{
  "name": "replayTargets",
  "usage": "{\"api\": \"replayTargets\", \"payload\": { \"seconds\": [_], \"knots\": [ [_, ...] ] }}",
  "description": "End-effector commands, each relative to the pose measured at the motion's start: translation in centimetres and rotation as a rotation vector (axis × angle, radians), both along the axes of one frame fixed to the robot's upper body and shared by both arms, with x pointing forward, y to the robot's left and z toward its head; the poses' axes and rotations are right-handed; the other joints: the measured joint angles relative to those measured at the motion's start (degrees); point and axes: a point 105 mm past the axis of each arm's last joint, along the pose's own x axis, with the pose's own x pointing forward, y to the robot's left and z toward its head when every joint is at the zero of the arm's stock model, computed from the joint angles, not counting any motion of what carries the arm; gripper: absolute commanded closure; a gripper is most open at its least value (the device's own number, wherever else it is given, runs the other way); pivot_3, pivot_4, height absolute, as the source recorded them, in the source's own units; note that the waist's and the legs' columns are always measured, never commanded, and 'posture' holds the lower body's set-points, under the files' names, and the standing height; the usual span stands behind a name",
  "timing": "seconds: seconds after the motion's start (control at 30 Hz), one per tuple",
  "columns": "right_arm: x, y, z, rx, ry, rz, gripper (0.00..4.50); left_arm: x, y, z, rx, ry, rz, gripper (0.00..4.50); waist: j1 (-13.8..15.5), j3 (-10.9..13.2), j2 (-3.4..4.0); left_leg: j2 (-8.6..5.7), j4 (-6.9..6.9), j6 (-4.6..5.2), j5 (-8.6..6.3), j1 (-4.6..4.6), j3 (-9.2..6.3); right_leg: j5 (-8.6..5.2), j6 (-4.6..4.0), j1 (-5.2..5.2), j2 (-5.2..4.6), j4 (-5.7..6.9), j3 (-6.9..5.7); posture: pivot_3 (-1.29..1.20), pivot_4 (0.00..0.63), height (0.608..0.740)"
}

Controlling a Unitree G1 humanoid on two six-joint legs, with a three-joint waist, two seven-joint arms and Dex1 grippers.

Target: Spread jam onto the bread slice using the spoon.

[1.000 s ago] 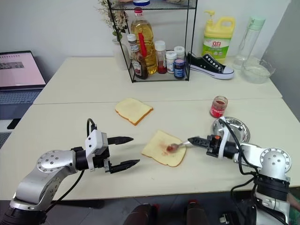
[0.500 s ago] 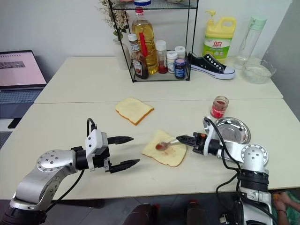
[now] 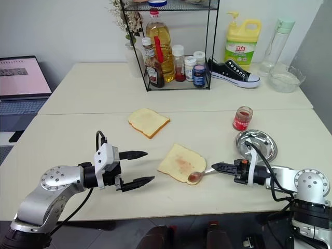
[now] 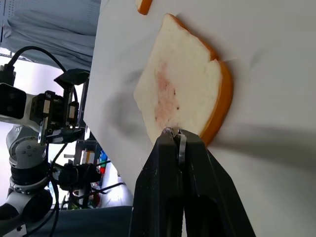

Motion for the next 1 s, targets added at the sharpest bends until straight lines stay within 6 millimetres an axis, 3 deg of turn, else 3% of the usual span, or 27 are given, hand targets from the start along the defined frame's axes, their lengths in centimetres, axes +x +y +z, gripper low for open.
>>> {"api": "replayTargets", "payload": {
  "seconds": [0.03,0.2,0.37,0.5,0.63,0.77,0.83,1.0],
  "knots": [
    [0.8,0.4,1.8,0.046,-0.077,-0.012,4.48,0.2,-0.5,0.8,-0.005,-0.043,-0.015,0.00,-0.01,0.00,0.00,0.00,0.00,0.00,0.00,0.00,0.00,0.00,0.00,0.00,0.00,0.00,0.00,0.00,0.150,0.740],
    [3.3,2.6,2.4,0.099,-0.109,-0.067,4.48,0.4,-0.7,0.9,-0.010,-0.047,-0.021,0.00,-0.09,0.00,0.00,0.01,0.00,0.00,0.00,0.00,0.01,0.00,0.00,-0.02,0.02,0.02,-0.01,0.00,0.150,0.740],
    [5.2,3.6,1.4,0.060,-0.093,-0.120,4.48,0.5,-0.8,1.0,-0.009,-0.051,-0.023,0.00,0.01,0.00,0.00,0.00,0.00,0.00,0.00,-0.02,0.01,0.00,0.00,-0.05,0.02,0.01,-0.01,0.00,0.150,0.740],
    [5.1,3.4,0.4,0.011,-0.080,-0.121,4.48,0.5,-0.8,1.0,-0.008,-0.054,-0.023,0.00,0.00,0.00,0.00,-0.02,0.00,0.00,0.00,-0.02,0.03,0.00,0.00,-0.05,0.00,0.01,-0.01,0.00,0.150,0.740],
    [3.5,2.4,0.2,-0.002,-0.067,-0.081,4.48,0.3,-0.6,0.9,-0.005,-0.050,-0.024,0.00,0.13,0.00,0.00,-0.01,0.00,0.00,0.00,-0.01,0.00,0.00,0.00,-0.03,0.00,0.00,-0.01,0.00,0.150,0.740],
    [0.4,1.2,2.3,0.047,-0.117,0.001,4.48,0.6,-0.9,0.7,-0.013,-0.049,-0.032,0.00,0.38,0.01,-0.01,-0.03,0.00,0.00,0.00,-0.03,-0.02,0.00,0.00,0.00,-0.04,-0.02,-0.01,0.00,0.150,0.740],
    [-0.2,1.0,3.1,0.056,-0.145,0.004,4.48,0.7,-1.2,0.8,-0.015,-0.052,-0.046,0.00,0.12,0.01,-0.01,-0.02,0.01,0.00,0.00,-0.02,-0.01,0.00,0.00,0.01,-0.04,-0.01,0.01,0.00,0.150,0.740],
    [1.7,-1.8,6.2,0.067,-0.297,-0.295,4.48,2.5,-3.0,2.5,-0.023,-0.093,-0.112,0.00,0.05,0.02,-0.03,0.00,0.02,0.00,0.00,-0.01,-0.02,0.00,0.00,0.01,0.03,0.03,-0.02,0.00,0.150,0.740]
  ]
}}
